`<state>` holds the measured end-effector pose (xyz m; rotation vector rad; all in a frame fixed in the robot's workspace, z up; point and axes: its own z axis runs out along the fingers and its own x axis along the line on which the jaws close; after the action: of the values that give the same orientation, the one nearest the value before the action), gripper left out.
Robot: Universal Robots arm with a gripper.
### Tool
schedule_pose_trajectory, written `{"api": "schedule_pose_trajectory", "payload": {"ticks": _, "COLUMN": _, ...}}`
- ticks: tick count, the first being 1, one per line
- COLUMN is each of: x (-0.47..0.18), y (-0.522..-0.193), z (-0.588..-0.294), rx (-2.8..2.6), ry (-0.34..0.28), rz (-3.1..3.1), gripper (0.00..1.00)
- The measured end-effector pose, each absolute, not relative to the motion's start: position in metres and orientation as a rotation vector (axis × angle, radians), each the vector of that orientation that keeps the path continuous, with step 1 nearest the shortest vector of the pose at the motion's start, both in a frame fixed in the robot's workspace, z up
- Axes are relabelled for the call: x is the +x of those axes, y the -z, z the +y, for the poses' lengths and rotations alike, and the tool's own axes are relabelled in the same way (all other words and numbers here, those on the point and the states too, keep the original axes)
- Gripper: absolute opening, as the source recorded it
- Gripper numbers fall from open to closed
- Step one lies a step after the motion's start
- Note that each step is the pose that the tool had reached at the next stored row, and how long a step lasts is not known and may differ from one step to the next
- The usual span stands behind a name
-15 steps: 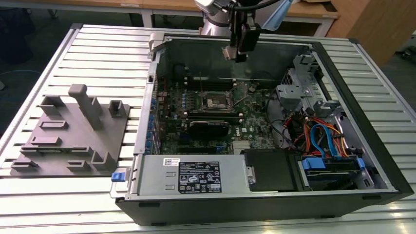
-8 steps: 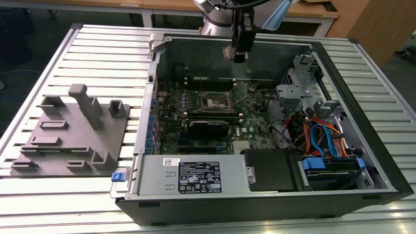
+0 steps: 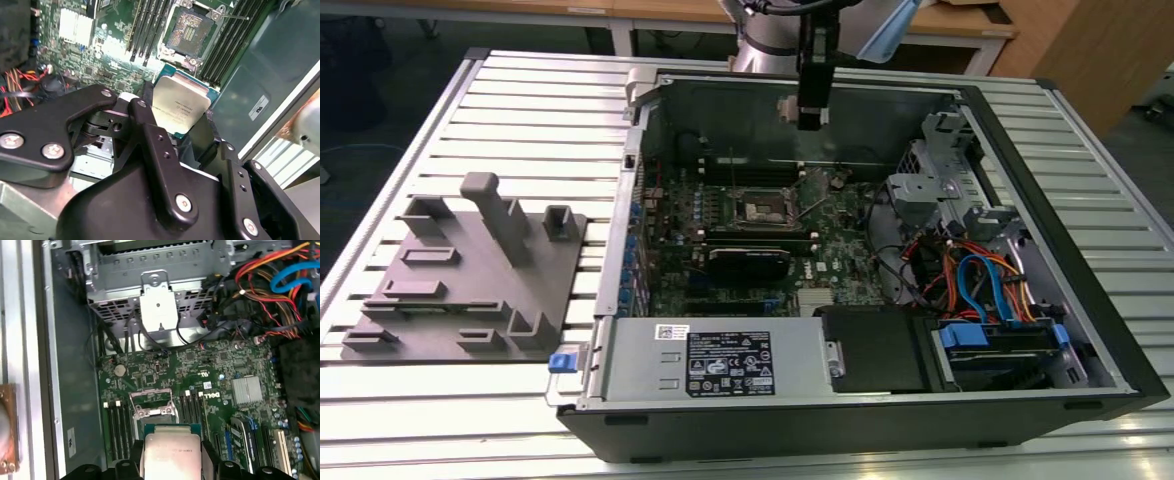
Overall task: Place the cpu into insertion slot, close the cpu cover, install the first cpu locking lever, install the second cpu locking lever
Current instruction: 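Place the cpu into insertion slot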
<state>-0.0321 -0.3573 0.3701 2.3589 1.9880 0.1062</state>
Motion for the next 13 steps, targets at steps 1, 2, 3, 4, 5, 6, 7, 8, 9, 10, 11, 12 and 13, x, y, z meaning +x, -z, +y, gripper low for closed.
{"api": "schedule_pose_trajectory", "payload": {"ticks": 1, "x": -0.0321, "y": -0.3700, "z": -0.3573, "rx": 2.375, "ry": -0.105, "rz": 1.968, "gripper": 0.54}}
{"api": "schedule_pose_trajectory", "payload": {"ticks": 2, "x": -0.0321, "y": -0.3700, "z": -0.3573, "rx": 2.392, "ry": -0.105, "rz": 1.947, "gripper": 0.54}}
{"api": "schedule_pose_trajectory", "payload": {"ticks": 3, "x": -0.0321, "y": -0.3698, "z": -0.3573, "rx": 2.409, "ry": -0.104, "rz": 1.925, "gripper": 0.54}}
{"api": "schedule_pose_trajectory", "payload": {"ticks": 4, "x": -0.0321, "y": -0.3698, "z": -0.3573, "rx": 2.422, "ry": -0.103, "rz": 1.907, "gripper": 0.54}}
{"api": "schedule_pose_trajectory", "payload": {"ticks": 5, "x": -0.0321, "y": -0.3697, "z": -0.3573, "rx": 2.435, "ry": -0.103, "rz": 1.889, "gripper": 0.54}}
{"api": "schedule_pose_trajectory", "payload": {"ticks": 6, "x": -0.0321, "y": -0.3696, "z": -0.3573, "rx": 2.445, "ry": -0.102, "rz": 1.876, "gripper": 0.54}}
{"api": "schedule_pose_trajectory", "payload": {"ticks": 7, "x": -0.0321, "y": -0.3697, "z": -0.3573, "rx": 2.448, "ry": -0.102, "rz": 1.872, "gripper": 0.54}}
{"api": "schedule_pose_trajectory", "payload": {"ticks": 8, "x": -0.0321, "y": -0.3697, "z": -0.3573, "rx": 2.448, "ry": -0.102, "rz": 1.872, "gripper": 0.54}}
{"api": "schedule_pose_trajectory", "payload": {"ticks": 9, "x": -0.0321, "y": -0.3697, "z": -0.3573, "rx": 2.448, "ry": -0.102, "rz": 1.872, "gripper": 0.54}}
{"api": "schedule_pose_trajectory", "payload": {"ticks": 10, "x": -0.0321, "y": -0.3696, "z": -0.3573, "rx": 2.449, "ry": -0.102, "rz": 1.872, "gripper": 0.54}}
{"api": "schedule_pose_trajectory", "payload": {"ticks": 11, "x": -0.0321, "y": -0.3695, "z": -0.3573, "rx": 2.449, "ry": -0.102, "rz": 1.872, "gripper": 0.54}}
{"api": "schedule_pose_trajectory", "payload": {"ticks": 12, "x": -0.0321, "y": -0.3695, "z": -0.3573, "rx": 2.447, "ry": -0.102, "rz": 1.874, "gripper": 0.54}}
{"api": "schedule_pose_trajectory", "payload": {"ticks": 13, "x": -0.0321, "y": -0.3695, "z": -0.3573, "rx": 2.443, "ry": -0.103, "rz": 1.880, "gripper": 0.54}}
